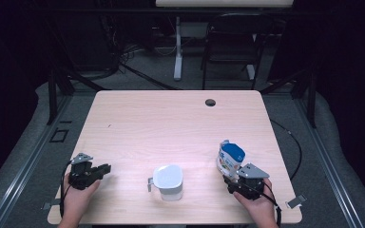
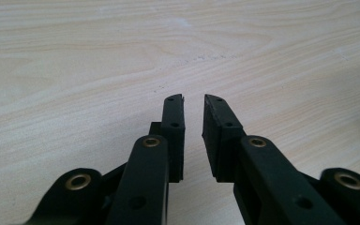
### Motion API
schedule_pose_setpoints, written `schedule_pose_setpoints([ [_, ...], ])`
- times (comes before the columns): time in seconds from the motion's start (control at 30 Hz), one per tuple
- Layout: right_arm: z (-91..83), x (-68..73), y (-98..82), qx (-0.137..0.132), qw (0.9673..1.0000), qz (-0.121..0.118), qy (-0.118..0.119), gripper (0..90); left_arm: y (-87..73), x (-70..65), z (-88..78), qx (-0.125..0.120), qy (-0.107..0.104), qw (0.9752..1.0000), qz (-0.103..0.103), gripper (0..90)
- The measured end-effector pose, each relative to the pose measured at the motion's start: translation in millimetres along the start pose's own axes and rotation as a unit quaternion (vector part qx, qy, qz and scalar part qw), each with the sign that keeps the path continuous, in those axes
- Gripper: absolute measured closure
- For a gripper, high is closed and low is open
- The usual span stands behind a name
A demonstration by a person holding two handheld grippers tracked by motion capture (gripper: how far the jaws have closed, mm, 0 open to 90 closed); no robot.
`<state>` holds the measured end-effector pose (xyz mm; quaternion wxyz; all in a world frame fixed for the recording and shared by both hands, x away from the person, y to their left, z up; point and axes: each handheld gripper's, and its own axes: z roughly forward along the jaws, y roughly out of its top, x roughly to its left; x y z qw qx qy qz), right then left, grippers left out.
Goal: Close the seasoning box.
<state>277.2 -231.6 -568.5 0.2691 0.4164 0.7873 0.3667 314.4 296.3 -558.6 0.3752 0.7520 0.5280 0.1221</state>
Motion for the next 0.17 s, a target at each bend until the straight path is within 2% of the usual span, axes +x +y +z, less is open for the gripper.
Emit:
schedule_pose_setpoints([
  [0.07,0.5,-0.5,-0.5,-0.002,1.0000,0.000,0.002,35.9,0.8,1.3,-1.4,0.002,-0.002,1.0000,-0.003,74.6],
  [0.13,1.3,-0.4,-1.6,-0.001,1.0000,0.003,0.002,35.9,0.7,0.3,-2.2,-0.012,0.005,0.9999,-0.011,67.9],
  [0.17,1.6,-0.2,-2.1,0.000,1.0000,0.003,0.003,35.9,1.2,0.7,-4.1,-0.009,0.004,0.9999,-0.010,65.7],
])
